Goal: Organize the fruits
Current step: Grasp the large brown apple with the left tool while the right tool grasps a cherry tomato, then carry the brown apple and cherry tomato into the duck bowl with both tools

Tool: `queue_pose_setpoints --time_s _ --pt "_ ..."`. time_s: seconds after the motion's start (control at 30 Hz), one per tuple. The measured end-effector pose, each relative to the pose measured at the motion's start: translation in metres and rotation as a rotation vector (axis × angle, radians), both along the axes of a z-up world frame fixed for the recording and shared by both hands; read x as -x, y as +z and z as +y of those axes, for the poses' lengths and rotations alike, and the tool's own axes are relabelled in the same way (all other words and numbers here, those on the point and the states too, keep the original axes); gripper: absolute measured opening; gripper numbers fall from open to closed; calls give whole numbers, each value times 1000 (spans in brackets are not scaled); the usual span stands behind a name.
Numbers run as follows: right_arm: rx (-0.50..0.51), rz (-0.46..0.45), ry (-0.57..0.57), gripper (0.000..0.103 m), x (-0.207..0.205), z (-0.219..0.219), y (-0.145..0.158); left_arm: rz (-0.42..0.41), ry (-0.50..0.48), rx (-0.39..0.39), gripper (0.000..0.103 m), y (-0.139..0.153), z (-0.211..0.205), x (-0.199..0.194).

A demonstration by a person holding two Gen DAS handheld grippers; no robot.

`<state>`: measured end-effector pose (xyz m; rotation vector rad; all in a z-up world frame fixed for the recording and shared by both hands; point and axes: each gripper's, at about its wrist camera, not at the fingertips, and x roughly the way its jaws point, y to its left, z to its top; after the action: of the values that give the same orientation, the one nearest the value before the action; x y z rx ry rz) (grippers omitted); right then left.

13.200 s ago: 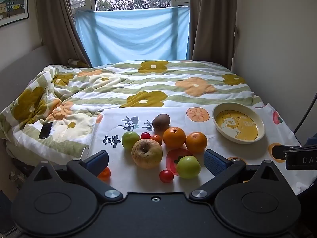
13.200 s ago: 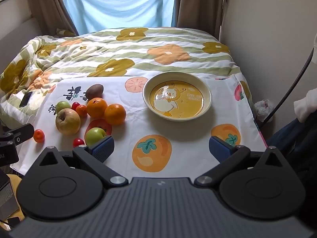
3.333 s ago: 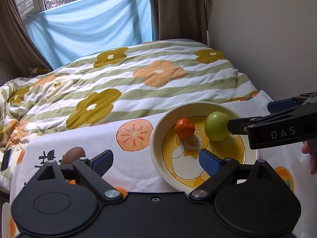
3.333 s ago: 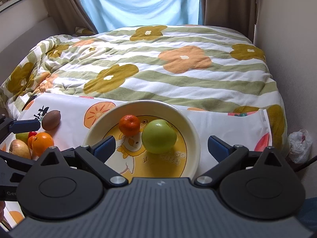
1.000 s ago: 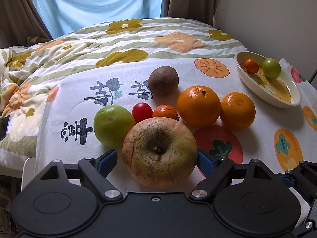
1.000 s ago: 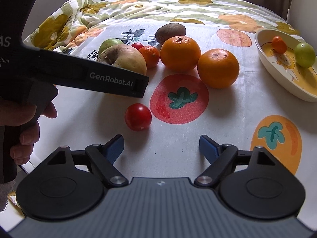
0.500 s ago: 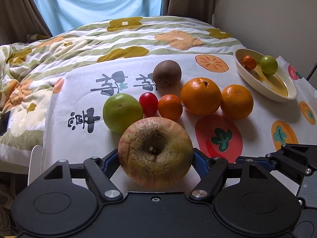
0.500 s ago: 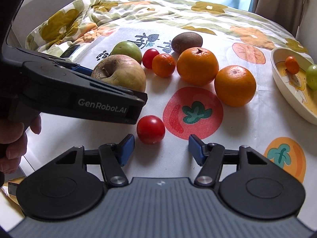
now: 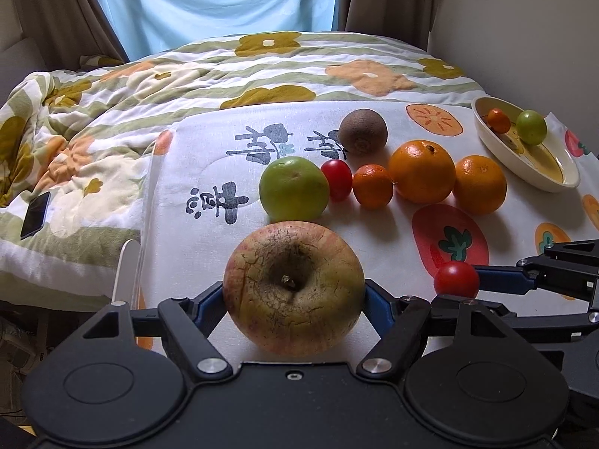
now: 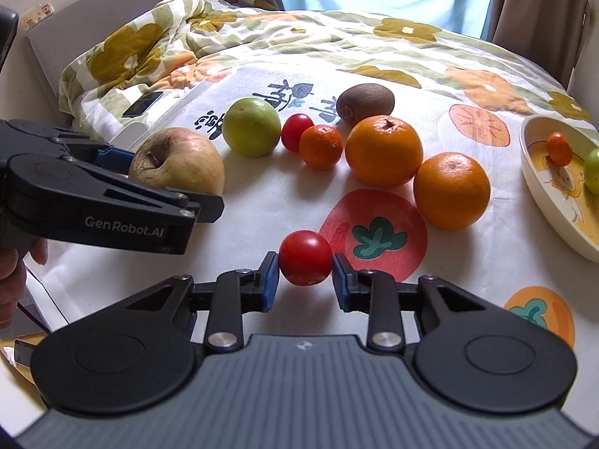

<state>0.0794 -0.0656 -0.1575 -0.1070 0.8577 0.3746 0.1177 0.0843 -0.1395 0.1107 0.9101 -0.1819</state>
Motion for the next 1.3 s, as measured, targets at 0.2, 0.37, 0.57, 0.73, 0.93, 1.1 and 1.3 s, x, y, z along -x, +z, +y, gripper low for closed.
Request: queue_pose_setpoints --time_s 0.2,0.37,0.57,0.73,0.93,1.1,1.3 --pt "-20 -29 -44 45 1 -19 25 -35 3 1 79 21 -6 14" --pt "-42 -66 -77 45 6 -44 47 -68 6 -5 79 43 -19 23" --pt "-49 -71 -88 45 11 -84 68 -89 45 1 79 66 -43 34" --pt "-57 -67 -112 45 12 -127 84 -107 48 8 79 81 -78 38" --pt "-43 -78 -132 45 5 -181 96 -122 48 36 79 89 -124 37" --pt "-41 -83 -163 45 -7 -226 97 -120 23 46 79 88 -165 26" --pt "-30 -89 -174 45 -28 -271 94 -114 1 54 79 79 -212 11"
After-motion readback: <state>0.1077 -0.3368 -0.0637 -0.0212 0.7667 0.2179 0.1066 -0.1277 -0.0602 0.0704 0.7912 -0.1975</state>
